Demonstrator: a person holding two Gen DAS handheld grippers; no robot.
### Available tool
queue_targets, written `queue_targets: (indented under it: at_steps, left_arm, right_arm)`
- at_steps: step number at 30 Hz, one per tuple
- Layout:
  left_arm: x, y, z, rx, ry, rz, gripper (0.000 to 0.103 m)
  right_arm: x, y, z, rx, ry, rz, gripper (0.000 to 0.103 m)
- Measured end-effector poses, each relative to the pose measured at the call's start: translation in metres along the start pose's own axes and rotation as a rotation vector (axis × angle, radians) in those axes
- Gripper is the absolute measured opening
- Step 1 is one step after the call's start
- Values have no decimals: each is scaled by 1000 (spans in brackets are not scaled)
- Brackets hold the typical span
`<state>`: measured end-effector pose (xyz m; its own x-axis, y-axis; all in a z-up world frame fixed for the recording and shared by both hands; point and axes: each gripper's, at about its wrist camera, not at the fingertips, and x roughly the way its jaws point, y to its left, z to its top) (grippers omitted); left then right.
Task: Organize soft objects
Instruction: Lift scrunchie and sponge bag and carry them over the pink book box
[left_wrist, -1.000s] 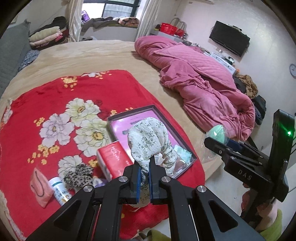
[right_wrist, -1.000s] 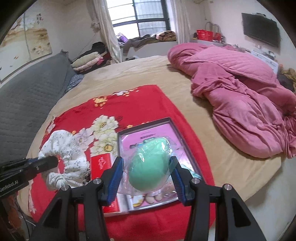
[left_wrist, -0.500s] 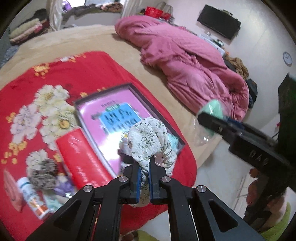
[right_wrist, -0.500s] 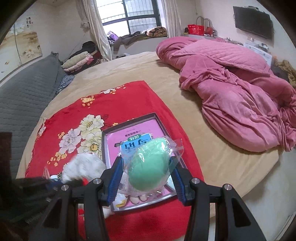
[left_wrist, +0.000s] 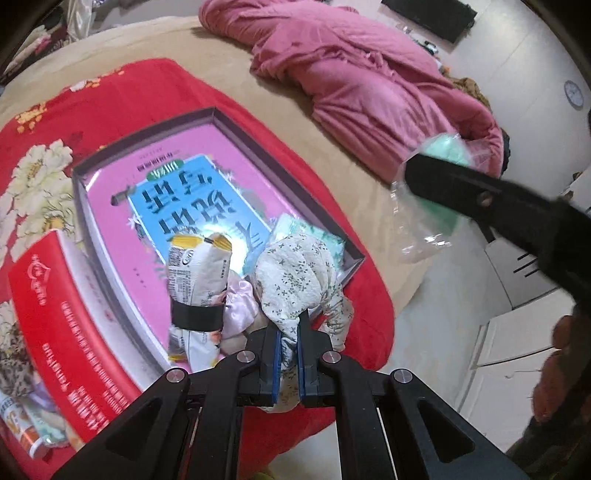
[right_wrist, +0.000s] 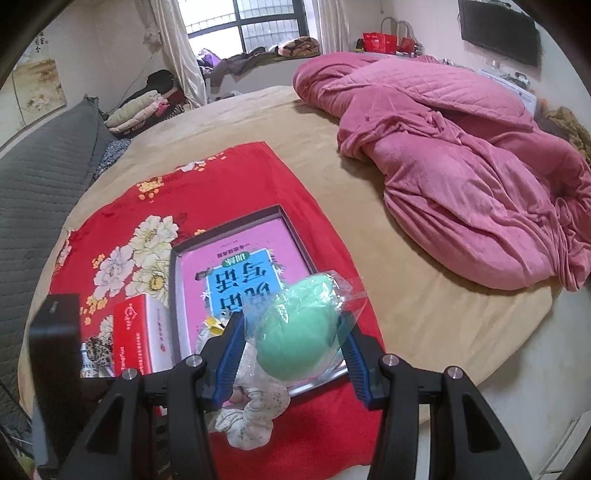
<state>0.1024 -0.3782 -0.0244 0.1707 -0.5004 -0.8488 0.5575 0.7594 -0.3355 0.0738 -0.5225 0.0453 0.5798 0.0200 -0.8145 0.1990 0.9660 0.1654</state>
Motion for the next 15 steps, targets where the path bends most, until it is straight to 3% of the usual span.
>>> queue_targets:
  at_steps: [15]
  left_arm:
    - [25,52,24,-68,10,96,6]
  right_arm:
    - [42,-3,-6,3,69,-4,51]
